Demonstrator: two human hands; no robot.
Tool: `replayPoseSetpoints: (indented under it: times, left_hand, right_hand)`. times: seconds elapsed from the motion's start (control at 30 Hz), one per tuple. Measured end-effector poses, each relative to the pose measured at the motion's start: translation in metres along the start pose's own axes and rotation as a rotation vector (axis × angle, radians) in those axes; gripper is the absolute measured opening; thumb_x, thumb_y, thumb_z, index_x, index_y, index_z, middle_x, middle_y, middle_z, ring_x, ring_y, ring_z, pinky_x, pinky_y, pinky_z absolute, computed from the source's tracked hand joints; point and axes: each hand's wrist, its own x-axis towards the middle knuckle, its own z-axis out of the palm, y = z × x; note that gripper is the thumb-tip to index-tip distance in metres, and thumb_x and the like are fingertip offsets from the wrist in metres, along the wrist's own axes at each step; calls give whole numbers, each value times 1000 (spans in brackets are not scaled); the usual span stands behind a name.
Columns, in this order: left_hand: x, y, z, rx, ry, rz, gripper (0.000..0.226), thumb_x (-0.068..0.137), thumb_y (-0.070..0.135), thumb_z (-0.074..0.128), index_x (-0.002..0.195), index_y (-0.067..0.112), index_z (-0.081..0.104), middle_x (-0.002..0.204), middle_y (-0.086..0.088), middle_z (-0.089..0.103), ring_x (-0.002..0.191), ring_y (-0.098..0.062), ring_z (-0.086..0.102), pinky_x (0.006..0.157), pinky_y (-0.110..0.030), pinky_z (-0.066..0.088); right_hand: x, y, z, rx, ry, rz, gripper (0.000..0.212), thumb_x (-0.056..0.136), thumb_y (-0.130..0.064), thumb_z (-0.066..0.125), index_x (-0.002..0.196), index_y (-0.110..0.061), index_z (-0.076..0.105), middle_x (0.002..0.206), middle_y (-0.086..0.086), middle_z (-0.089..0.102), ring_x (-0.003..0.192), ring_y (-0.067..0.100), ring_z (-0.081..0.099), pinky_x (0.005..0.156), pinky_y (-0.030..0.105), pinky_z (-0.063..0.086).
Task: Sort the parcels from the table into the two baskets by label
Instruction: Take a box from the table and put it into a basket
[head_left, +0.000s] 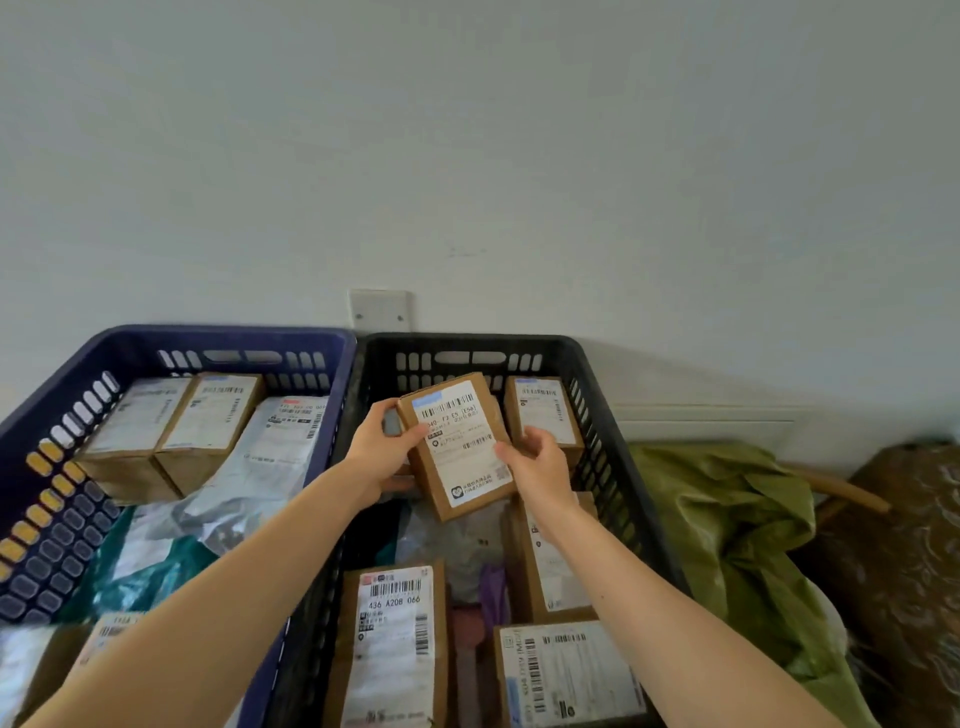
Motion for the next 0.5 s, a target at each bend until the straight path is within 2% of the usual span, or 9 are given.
replayPoseSetpoints:
  times: [0.07, 0.13, 0.23, 0.3, 0.4, 0.5]
  left_hand:
    - [-1, -3, 6, -59, 25, -20, 41, 91, 19, 65, 121, 36, 43, 110, -8, 64, 98, -35, 66, 82, -58, 55]
    - [-2, -4, 13, -119, 56, -30, 46, 89, 20, 68, 123, 37, 42, 112, -8, 64, 98, -35, 67, 78, -58, 56]
    - [-1, -7, 19, -201, 129, -37, 49, 87, 20, 70, 125, 34, 42, 117, -7, 62, 100, -32, 67, 74, -53, 59]
    - [-2, -7, 19, -206, 164, -25, 44, 88, 23, 69, 124, 28, 43, 116, -7, 62, 98, -30, 67, 73, -48, 60]
    - [-4, -7, 12, -134, 200, -2, 36, 90, 29, 67, 117, 16, 48, 114, -7, 60, 97, -27, 66, 70, -39, 61]
    - [-4, -9, 2, 57, 240, 19, 41, 87, 39, 69, 114, 12, 53, 108, -6, 59, 99, -23, 60, 85, -43, 57]
  right_hand:
    - [3, 0, 4, 71, 101, 42, 64, 91, -25, 66, 142, -16, 29, 135, 7, 46, 109, 16, 54, 76, 21, 47]
    - [4, -2, 9, 143, 173, 91, 58, 91, -29, 66, 136, -14, 32, 128, 8, 51, 101, 15, 57, 71, 21, 49]
    - [7, -4, 14, 210, 165, 120, 51, 92, -30, 64, 132, -14, 37, 118, 9, 58, 88, 12, 62, 60, 19, 50]
    - [9, -5, 15, 231, 147, 101, 58, 92, -26, 64, 139, -16, 30, 117, 5, 55, 83, 8, 60, 57, 17, 49]
    - [13, -7, 11, 246, 171, 101, 64, 91, -20, 65, 142, -16, 26, 119, 3, 52, 87, 11, 60, 60, 18, 51]
    - [19, -4, 7, 205, 138, 105, 50, 90, -25, 67, 132, -12, 43, 116, 5, 63, 90, 14, 66, 56, 18, 53]
